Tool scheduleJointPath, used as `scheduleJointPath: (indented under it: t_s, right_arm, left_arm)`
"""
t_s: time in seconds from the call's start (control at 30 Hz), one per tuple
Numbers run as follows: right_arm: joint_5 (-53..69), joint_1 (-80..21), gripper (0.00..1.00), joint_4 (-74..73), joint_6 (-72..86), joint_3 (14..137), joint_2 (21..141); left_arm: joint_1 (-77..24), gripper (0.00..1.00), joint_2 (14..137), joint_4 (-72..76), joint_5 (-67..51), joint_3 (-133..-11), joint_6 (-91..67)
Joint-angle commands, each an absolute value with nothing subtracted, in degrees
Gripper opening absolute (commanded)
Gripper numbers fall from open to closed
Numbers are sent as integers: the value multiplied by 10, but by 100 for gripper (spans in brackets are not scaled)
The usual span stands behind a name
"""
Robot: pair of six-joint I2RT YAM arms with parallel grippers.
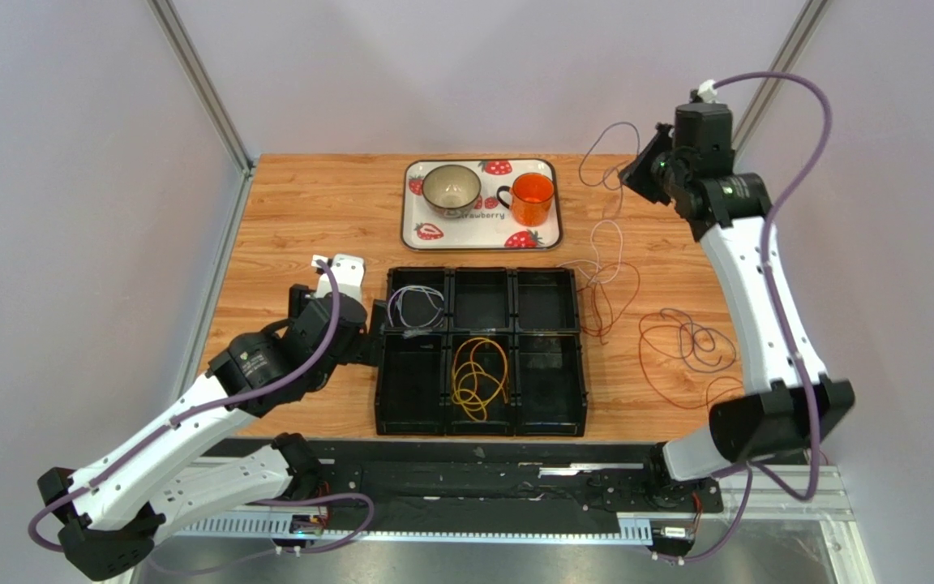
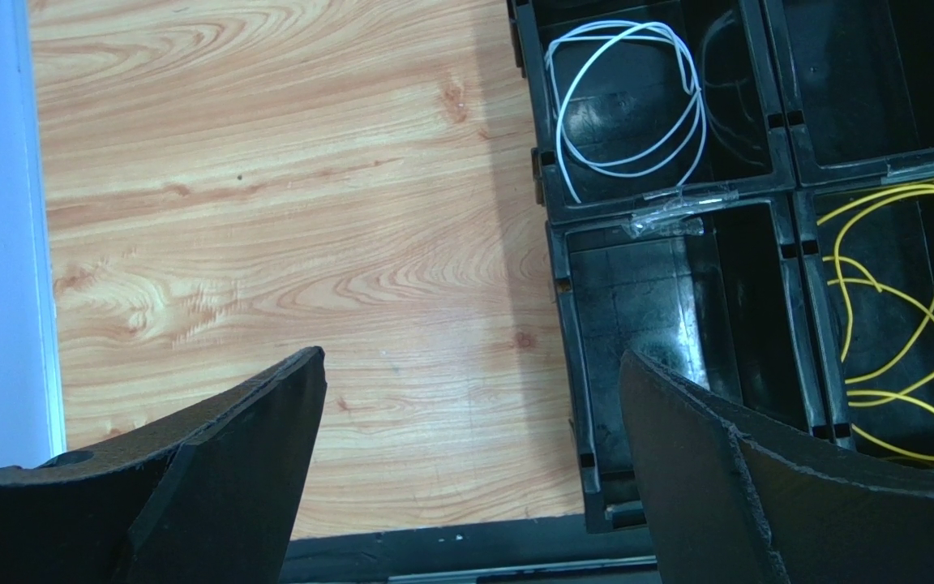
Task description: Untangle the cables
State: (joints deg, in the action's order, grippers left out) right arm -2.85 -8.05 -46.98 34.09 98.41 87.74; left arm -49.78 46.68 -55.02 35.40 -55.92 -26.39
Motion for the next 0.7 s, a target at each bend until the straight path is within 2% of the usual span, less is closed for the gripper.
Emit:
scheduleJointPath:
  t_s: [0.0, 0.33, 0.67]
  right_arm:
    - [54, -99, 0, -437, 318, 992, 798]
    - [125, -151, 0, -391, 313, 982, 701]
    - [155, -171, 0, -389, 365, 844, 608]
  left_arm:
    - [-495, 98, 468, -541, 356, -577, -251]
    - [-494, 98, 468, -545, 364, -577, -255]
    - [-494, 98, 469, -546, 366, -577, -257]
